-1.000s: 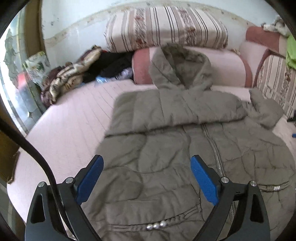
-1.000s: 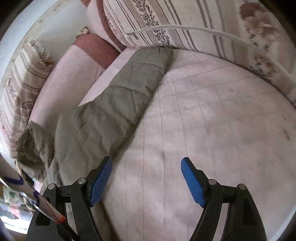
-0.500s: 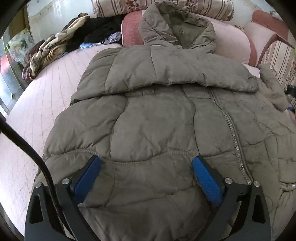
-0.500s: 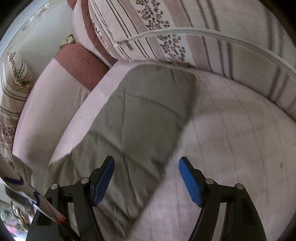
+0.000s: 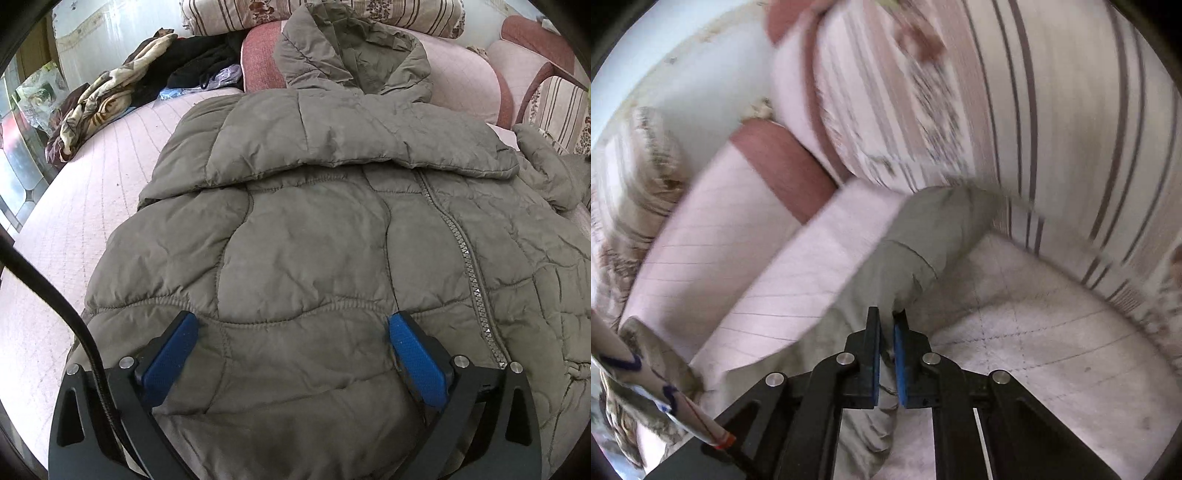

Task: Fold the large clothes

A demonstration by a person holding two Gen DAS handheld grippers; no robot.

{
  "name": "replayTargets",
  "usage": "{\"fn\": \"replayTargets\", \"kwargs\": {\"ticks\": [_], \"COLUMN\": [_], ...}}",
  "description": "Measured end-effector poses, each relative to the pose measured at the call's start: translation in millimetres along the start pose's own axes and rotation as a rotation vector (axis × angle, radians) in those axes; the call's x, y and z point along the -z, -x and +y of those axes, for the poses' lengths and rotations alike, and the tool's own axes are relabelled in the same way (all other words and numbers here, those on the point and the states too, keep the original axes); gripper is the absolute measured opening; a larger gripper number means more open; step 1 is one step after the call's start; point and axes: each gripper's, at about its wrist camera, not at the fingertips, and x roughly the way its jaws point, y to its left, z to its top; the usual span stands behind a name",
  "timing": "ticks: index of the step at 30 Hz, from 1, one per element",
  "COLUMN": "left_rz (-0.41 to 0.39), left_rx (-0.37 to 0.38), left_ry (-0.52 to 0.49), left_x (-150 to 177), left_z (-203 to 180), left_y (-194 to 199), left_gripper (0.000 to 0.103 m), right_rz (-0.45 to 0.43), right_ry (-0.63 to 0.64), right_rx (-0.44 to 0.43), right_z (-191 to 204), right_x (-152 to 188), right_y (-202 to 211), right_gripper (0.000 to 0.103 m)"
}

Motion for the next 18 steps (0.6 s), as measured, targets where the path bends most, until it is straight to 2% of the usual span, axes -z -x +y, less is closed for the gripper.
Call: {"fn": "replayTargets", "kwargs": {"ticks": [5, 10, 13, 15, 18], "left_rz": [-0.017, -0.115, -0.203, -0.238, -0.251], "left_rx": [0.001, -0.014, -0.061, -0.08, -0.081], "left_ry": [0.025, 0.045, 0.05, 0.057, 0.081], "left_x": [1, -1, 0, 0, 1], "left_z": [6, 19, 31, 39, 52], "left_y": [17, 56, 82, 94, 106], "left_gripper": [0.103, 0.103, 0.103, 0.103, 0.103], "right_rz": [-0.075, -0.087, -0.062, -0.032, 0.026], "right_ry": [0.147, 0.312, 0.429, 0.515, 0.629], "right_rx": [-0.098, -0.24, -0.324, -0.366, -0.402], "right_z": [72, 157, 212, 248, 291], "right_x": [10, 48, 89, 128, 183], "right_y": [85, 146, 170, 180, 172], "right_gripper": [0.007, 0.007, 0.007, 0.007, 0.007]}}
